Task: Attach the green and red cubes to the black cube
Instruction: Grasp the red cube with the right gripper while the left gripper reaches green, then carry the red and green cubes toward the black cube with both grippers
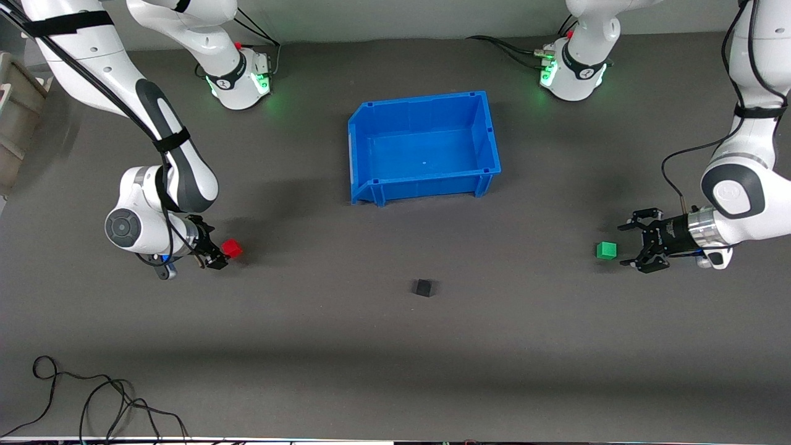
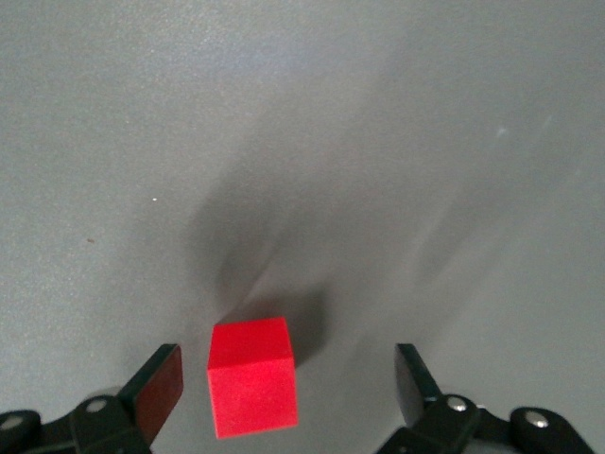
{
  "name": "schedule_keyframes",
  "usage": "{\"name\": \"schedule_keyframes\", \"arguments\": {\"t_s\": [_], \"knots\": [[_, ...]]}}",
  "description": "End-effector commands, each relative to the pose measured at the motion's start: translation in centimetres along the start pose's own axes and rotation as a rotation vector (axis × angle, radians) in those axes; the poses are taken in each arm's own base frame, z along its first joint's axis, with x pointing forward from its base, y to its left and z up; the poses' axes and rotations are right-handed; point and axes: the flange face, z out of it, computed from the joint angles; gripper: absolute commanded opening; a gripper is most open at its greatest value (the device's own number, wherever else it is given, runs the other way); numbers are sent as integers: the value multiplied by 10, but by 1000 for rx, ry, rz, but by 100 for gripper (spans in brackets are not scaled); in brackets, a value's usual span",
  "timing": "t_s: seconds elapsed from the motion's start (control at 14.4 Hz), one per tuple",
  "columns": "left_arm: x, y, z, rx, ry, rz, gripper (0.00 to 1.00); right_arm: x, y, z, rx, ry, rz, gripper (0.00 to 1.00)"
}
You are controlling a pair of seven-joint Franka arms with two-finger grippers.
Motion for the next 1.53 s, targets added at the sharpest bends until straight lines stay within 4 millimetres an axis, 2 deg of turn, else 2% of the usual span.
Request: {"name": "schedule_keyframes", "arguments": {"t_s": [0.0, 0.28, 0.49, 0.56, 0.63, 0.77, 0.84, 0.97, 1.04, 1.11, 1.25, 1.32, 1.39, 1.46], "knots": [[10, 4, 12, -6, -11, 17, 100, -7, -11, 8, 26, 27, -42, 87], [18, 4, 32, 1, 12, 9, 100, -6, -13, 15, 28, 27, -39, 41], [18, 3, 32, 2, 10, 7, 100, -5, -13, 6, 37, 33, -39, 33], [18, 3, 32, 3, 9, 7, 93, -5, -13, 0, 45, 37, -39, 29], [18, 3, 31, 2, 9, 7, 78, -6, -14, -6, 52, 40, -42, 24], [17, 3, 30, 3, 5, 7, 44, -16, -21, -27, 90, 43, -9, 23], [15, 5, 28, 0, 5, 3, 29, -36, -39, -44, 137, 23, 67, 23], [13, 6, 27, -3, 3, -2, 14, -75, -72, -67, 197, -7, 186, 25], [12, 7, 26, -10, -3, -8, 10, -99, -91, -77, 221, -19, 245, 25], [11, 7, 25, -10, -6, -9, 8, -130, -113, -77, 231, -31, 289, 25], [9, 13, 18, -18, -9, -11, 6, -192, -169, -90, 290, -64, 407, 25], [3, 24, 9, -26, -20, -28, 6, -205, -193, -92, 314, -88, 479, 25], [-6, 38, -3, -23, -34, -60, 6, -206, -211, -92, 337, -113, 554, 24], [-18, 54, -13, -17, -45, -95, 6, -216, -230, -82, 341, -138, 613, 24]]}}
